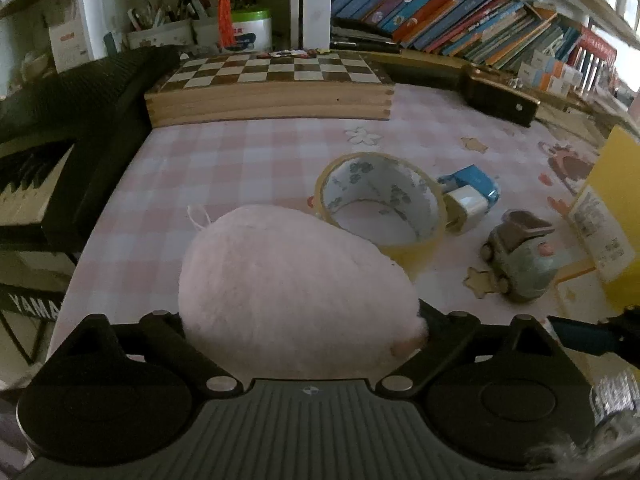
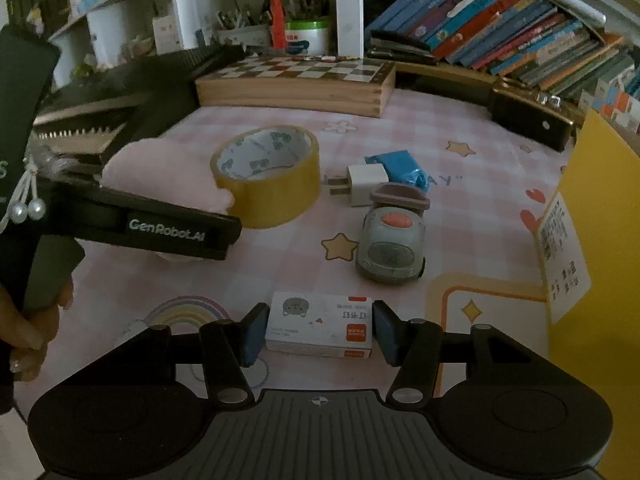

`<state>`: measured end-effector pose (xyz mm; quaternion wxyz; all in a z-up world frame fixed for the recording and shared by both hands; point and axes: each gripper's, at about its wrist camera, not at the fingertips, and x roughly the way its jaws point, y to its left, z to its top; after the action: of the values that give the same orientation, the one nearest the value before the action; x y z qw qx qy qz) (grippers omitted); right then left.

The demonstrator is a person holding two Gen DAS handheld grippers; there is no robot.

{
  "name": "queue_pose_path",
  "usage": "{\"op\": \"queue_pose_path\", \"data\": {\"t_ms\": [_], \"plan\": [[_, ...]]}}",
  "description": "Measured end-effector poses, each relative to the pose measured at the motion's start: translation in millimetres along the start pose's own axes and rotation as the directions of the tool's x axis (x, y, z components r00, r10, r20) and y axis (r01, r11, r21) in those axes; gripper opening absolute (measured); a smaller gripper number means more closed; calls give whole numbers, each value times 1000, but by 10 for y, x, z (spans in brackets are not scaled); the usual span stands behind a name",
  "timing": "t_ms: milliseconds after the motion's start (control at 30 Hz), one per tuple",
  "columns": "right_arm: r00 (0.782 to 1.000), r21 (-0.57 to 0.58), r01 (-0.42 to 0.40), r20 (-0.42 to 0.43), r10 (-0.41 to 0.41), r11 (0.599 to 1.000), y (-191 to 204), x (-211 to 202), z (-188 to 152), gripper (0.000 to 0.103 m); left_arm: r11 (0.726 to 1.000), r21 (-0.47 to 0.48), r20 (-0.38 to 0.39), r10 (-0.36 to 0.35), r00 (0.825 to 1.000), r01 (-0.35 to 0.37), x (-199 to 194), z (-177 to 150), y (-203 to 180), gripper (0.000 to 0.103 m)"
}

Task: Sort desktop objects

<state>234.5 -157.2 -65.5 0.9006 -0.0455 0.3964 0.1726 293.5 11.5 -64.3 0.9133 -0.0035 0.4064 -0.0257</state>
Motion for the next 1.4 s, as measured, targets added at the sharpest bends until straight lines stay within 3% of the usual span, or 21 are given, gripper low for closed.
{"op": "queue_pose_path", "data": {"t_ms": [267, 800, 1400], "plan": [[999, 4, -8, 34, 8, 1000, -93, -202, 43, 56, 997, -56, 21, -45, 999, 46, -426, -71, 25, 94], [993, 56, 1, 119, -8, 998, -200, -860, 67, 56, 986, -105, 153, -114, 982, 131, -1265, -192, -8, 94], [993, 81, 28, 116, -37, 996, 60, -1492, -428, 56, 969, -63, 183, -224, 957, 239, -1975, -769, -122, 95]]}}
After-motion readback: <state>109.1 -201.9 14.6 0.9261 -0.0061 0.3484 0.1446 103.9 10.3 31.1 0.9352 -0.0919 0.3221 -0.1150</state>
